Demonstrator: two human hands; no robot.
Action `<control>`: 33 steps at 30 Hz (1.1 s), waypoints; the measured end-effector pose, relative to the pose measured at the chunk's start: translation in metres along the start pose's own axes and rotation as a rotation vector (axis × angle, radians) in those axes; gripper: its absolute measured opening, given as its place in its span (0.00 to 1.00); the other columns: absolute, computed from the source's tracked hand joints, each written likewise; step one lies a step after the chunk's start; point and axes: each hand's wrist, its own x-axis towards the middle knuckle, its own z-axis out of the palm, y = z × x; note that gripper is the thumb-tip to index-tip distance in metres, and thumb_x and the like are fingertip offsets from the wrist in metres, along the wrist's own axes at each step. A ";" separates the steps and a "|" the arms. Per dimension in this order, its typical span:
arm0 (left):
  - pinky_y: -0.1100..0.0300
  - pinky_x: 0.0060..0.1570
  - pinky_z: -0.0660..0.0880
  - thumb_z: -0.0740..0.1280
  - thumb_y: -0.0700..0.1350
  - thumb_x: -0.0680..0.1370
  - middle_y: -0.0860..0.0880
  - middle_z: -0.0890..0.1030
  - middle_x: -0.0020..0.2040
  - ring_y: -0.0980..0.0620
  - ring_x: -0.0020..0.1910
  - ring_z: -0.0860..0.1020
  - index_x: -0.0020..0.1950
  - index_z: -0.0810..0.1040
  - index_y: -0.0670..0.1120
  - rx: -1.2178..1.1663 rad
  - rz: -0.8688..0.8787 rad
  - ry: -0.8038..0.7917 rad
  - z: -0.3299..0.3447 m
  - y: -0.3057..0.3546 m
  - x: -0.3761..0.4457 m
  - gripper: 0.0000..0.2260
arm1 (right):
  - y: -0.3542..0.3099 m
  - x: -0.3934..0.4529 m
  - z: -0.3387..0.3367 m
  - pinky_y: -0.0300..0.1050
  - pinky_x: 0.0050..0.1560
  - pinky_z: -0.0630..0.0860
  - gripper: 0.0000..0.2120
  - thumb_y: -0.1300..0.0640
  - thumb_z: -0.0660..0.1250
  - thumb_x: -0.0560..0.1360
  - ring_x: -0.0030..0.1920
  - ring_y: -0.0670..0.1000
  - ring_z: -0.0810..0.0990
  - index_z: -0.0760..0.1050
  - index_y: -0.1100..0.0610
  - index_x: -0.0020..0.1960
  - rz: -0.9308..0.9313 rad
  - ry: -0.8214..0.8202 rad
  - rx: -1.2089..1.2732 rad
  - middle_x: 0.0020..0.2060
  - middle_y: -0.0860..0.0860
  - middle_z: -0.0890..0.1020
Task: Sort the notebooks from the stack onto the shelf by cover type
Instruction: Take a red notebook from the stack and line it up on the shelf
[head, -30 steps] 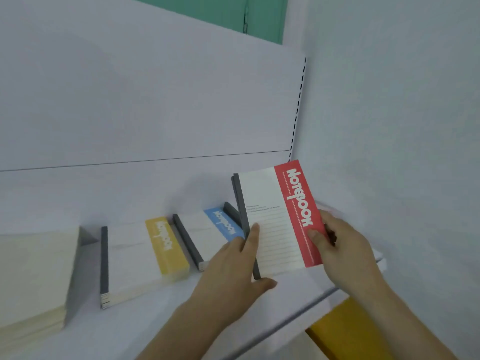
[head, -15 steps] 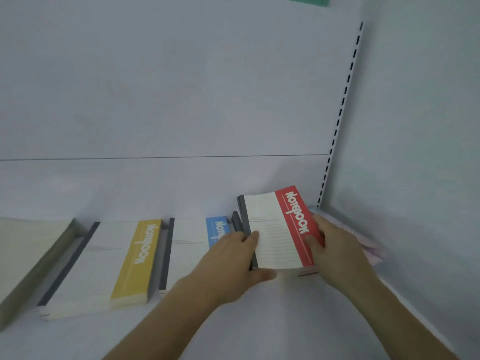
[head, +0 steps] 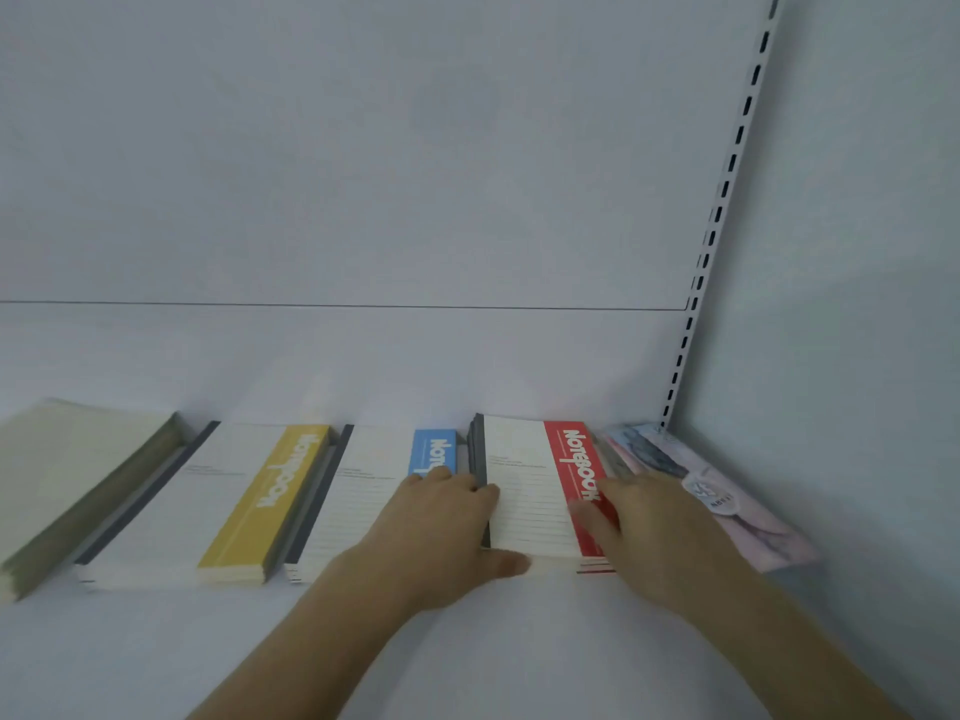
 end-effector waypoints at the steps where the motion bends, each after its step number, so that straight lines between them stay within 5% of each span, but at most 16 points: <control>1: 0.53 0.54 0.67 0.58 0.71 0.76 0.52 0.70 0.45 0.50 0.49 0.69 0.54 0.69 0.52 -0.008 0.000 -0.005 -0.001 -0.001 0.000 0.24 | 0.003 0.000 -0.005 0.46 0.49 0.72 0.27 0.26 0.48 0.73 0.48 0.50 0.74 0.71 0.47 0.44 -0.035 -0.058 0.026 0.45 0.47 0.78; 4: 0.52 0.55 0.68 0.57 0.72 0.76 0.53 0.71 0.44 0.50 0.46 0.69 0.50 0.66 0.53 -0.005 -0.004 -0.028 -0.002 0.000 0.000 0.22 | 0.015 0.003 -0.017 0.48 0.61 0.70 0.40 0.16 0.49 0.60 0.56 0.48 0.70 0.72 0.45 0.56 -0.116 -0.280 -0.064 0.51 0.45 0.75; 7: 0.52 0.58 0.69 0.58 0.71 0.77 0.52 0.73 0.44 0.50 0.47 0.71 0.50 0.66 0.52 0.004 -0.025 -0.015 -0.002 0.003 0.000 0.21 | 0.022 0.008 -0.019 0.48 0.62 0.70 0.42 0.19 0.60 0.59 0.59 0.50 0.71 0.68 0.43 0.65 -0.125 -0.313 -0.098 0.55 0.47 0.75; 17: 0.52 0.59 0.66 0.63 0.70 0.75 0.50 0.77 0.48 0.50 0.48 0.69 0.62 0.70 0.50 0.017 -0.013 -0.017 0.000 0.004 0.006 0.27 | 0.028 0.017 -0.016 0.45 0.56 0.74 0.40 0.28 0.72 0.59 0.55 0.47 0.75 0.67 0.43 0.66 -0.163 -0.322 0.046 0.57 0.41 0.78; 22: 0.54 0.51 0.70 0.67 0.66 0.75 0.49 0.75 0.51 0.51 0.49 0.69 0.65 0.70 0.49 -0.100 -0.056 -0.080 -0.003 0.008 0.006 0.27 | 0.028 0.019 -0.012 0.48 0.54 0.75 0.39 0.26 0.68 0.60 0.53 0.49 0.76 0.68 0.45 0.65 -0.188 -0.292 -0.039 0.53 0.46 0.79; 33: 0.51 0.64 0.70 0.60 0.74 0.72 0.50 0.72 0.66 0.48 0.65 0.69 0.74 0.65 0.52 -0.064 -0.163 0.055 -0.003 0.013 -0.008 0.38 | 0.025 0.008 -0.017 0.53 0.69 0.66 0.46 0.17 0.50 0.61 0.69 0.53 0.66 0.63 0.43 0.71 -0.185 -0.126 -0.082 0.66 0.48 0.71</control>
